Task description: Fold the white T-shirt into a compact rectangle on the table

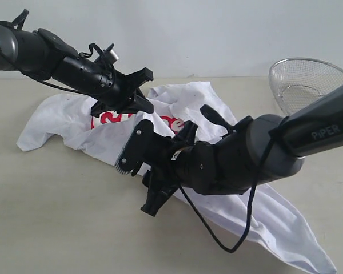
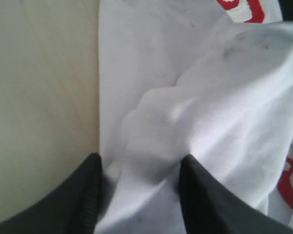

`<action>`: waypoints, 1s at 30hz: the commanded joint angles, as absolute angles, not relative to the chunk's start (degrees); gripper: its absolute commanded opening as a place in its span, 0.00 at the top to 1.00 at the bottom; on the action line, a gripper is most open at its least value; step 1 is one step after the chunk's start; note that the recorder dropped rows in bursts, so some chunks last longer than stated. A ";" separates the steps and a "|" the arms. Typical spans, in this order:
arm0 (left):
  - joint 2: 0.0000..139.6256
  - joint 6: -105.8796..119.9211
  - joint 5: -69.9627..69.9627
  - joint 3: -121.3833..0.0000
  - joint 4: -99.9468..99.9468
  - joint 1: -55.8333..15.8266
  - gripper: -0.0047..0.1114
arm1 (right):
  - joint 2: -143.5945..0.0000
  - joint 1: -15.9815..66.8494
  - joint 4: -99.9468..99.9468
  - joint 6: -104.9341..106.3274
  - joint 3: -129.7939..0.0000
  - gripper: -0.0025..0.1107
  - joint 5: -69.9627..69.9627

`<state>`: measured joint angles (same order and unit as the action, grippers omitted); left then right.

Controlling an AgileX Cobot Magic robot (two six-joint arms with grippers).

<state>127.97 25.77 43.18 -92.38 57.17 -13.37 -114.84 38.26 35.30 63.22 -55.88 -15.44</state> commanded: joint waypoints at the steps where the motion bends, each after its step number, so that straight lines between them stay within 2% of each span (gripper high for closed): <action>1: 127.68 25.40 43.98 -92.73 57.62 -13.19 0.92 | -115.30 38.41 35.43 64.70 -56.09 0.83 -17.01; 3: 127.68 25.40 43.98 -92.73 57.62 -13.19 0.92 | -115.19 38.41 35.43 64.83 -56.09 0.96 -17.61; 4: 127.68 25.40 44.04 -92.73 57.62 -13.19 0.92 | -115.06 38.41 35.43 64.83 -56.09 0.97 -18.40; 13: 127.68 25.52 45.43 -92.73 57.52 -13.05 0.92 | -110.55 38.41 49.42 73.81 -56.09 0.98 -21.11; 15: 127.45 24.64 48.32 -92.73 56.17 -12.55 0.92 | -107.86 38.41 51.44 74.10 -56.09 0.98 -17.30; 18: 125.04 15.95 50.41 -92.73 41.09 -12.32 0.92 | -104.51 38.49 51.77 73.10 -56.09 0.98 -8.22; 26: 120.00 12.73 62.90 -92.52 29.28 -12.17 0.92 | -98.41 42.00 52.12 69.70 -56.09 0.98 8.40; 28: 119.20 11.37 66.27 -92.52 24.43 -12.17 0.81 | -98.41 42.74 52.12 69.56 -56.09 0.98 11.46; 30: 118.27 9.68 68.19 -92.52 19.34 -12.17 0.64 | -98.41 43.96 52.12 69.33 -55.98 0.98 12.47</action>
